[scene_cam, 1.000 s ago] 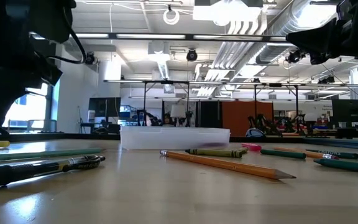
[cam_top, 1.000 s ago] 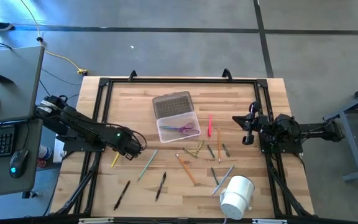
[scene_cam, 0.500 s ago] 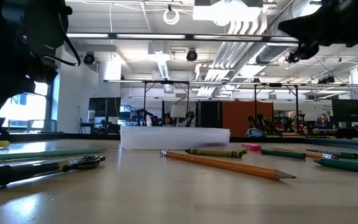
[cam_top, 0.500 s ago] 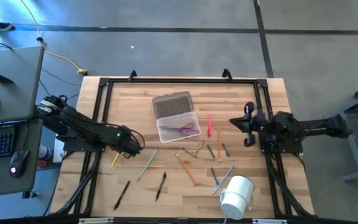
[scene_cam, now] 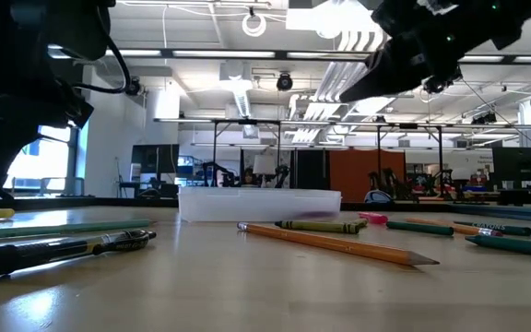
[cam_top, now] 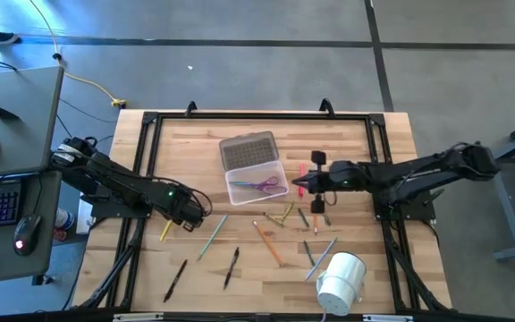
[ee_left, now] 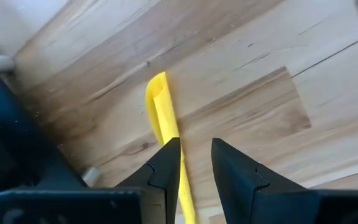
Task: Pick & place school supplies into a supply box
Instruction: Put the yellow pen into the supply box
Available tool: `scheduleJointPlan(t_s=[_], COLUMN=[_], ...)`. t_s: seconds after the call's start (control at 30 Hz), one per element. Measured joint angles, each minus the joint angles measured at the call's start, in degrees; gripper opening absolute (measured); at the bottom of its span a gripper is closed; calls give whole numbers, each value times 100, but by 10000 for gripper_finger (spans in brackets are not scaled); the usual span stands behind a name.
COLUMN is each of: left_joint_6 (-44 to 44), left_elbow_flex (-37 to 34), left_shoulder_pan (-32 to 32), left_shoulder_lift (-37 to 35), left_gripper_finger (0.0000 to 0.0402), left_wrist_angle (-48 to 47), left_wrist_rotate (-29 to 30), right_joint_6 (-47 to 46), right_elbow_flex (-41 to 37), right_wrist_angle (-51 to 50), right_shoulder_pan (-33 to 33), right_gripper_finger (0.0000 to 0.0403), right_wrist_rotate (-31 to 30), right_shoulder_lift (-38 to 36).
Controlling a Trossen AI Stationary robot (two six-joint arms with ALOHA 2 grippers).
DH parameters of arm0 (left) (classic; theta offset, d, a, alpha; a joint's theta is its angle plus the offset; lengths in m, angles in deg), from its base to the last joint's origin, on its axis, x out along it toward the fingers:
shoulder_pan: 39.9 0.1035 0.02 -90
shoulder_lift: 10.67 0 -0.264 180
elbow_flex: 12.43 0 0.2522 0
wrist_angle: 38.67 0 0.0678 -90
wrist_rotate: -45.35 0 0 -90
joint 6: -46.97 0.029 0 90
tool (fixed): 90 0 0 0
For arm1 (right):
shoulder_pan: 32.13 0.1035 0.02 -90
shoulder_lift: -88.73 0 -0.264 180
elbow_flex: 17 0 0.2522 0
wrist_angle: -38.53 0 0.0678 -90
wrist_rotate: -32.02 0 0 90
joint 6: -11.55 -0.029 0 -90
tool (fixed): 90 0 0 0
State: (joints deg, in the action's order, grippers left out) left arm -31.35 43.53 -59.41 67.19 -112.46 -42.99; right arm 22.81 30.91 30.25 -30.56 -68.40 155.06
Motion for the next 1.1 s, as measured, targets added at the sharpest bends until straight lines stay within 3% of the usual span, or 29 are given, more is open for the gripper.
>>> scheduleJointPlan(t_s=[0.13, 0.27, 0.37, 0.57, 0.73, 0.9, 1.1], left_joint_6=[11, 25, 190, 435, 418, 197, 460], left_elbow_flex=[0, 0, -12, -494, -1036, -1165, -1183], left_shoulder_pan=[0, 0, 0, 0, 0, -4, -4], left_shoulder_lift=[2, 2, 2, 2, -27, -33, -22], left_gripper_finger=[124, 133, 162, 235, 259, 223, 103], left_wrist_angle=[-13, -168, -319, 295, 848, 1015, 1387], left_wrist_rotate=[34, 74, 93, 230, 219, 231, 209], right_joint_6=[-165, -224, -383, -679, -740, -772, -891], right_elbow_flex=[254, 254, 254, 254, 254, 254, 251], right_wrist_angle=[-290, -276, -278, -281, -275, -261, -222], right_shoulder_pan=[0, 0, 0, 0, 0, 0, 0], right_gripper_finger=[0, 0, 0, 0, 0, 0, 0], right_wrist_rotate=[-368, -307, -270, -268, -271, -290, -295], right_shoulder_lift=[214, 195, 190, 190, 189, 185, 185])
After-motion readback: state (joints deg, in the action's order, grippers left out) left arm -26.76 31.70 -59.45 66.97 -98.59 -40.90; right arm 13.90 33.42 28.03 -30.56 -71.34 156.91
